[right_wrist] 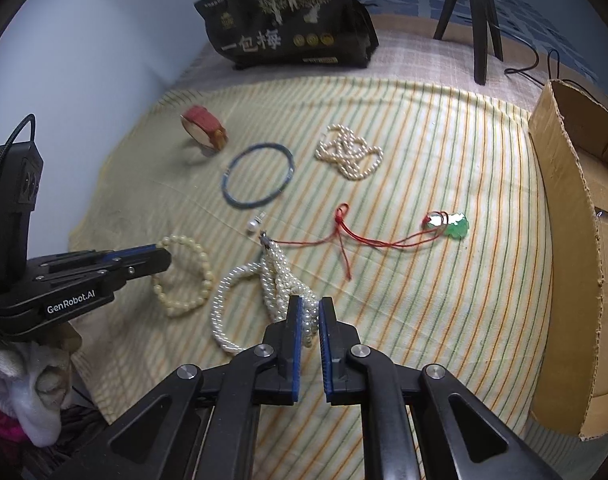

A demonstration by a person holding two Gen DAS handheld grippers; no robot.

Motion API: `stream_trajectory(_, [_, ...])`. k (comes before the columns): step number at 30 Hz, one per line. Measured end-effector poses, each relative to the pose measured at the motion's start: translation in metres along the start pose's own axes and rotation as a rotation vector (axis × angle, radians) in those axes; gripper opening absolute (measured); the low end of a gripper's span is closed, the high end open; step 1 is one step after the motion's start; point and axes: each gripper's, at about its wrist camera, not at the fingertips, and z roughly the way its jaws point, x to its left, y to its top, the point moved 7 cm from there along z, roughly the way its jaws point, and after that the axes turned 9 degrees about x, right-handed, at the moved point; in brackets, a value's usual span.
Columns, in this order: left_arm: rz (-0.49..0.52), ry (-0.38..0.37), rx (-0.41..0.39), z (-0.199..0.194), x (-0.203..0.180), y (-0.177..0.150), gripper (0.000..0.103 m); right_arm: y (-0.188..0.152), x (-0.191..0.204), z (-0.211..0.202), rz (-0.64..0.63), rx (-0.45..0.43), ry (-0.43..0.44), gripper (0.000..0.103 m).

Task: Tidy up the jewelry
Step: 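Close the left tool on the cream bead bracelet while the right tool closes on the pearl necklace, then carry the bead bracelet in the left tool while the right tool carries the pearl necklace into the box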

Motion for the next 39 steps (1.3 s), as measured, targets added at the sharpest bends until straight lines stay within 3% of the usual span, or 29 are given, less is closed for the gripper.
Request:
stream_trajectory(4, [0.012, -0.015, -0.032, -0.013, -0.006, 0.000, 0.005, 0.004, 0.008, -0.009, 0.006, -0.026, 0.039, 0.006])
stream_trajectory(14, [0.014, -0.065, -0.130, -0.054, -0.026, 0.009, 0.005, 0.006, 0.025, -0.065, -0.030, -0.159, 0.037, 0.006])
stream_trajectory(32, [0.132, -0.117, -0.264, -0.109, -0.091, 0.008, 0.005, 0.013, 0.012, -0.156, -0.015, -0.367, -0.001, 0.006])
stream_trajectory(33, [0.138, -0.121, -0.268, -0.111, -0.095, 0.009, 0.005, 0.014, 0.009, -0.161, -0.009, -0.380, -0.003, 0.000])
stream_trajectory(39, [0.177, -0.137, -0.305, -0.124, -0.122, 0.010, 0.005, 0.018, -0.008, -0.194, 0.021, -0.454, -0.012, 0.000])
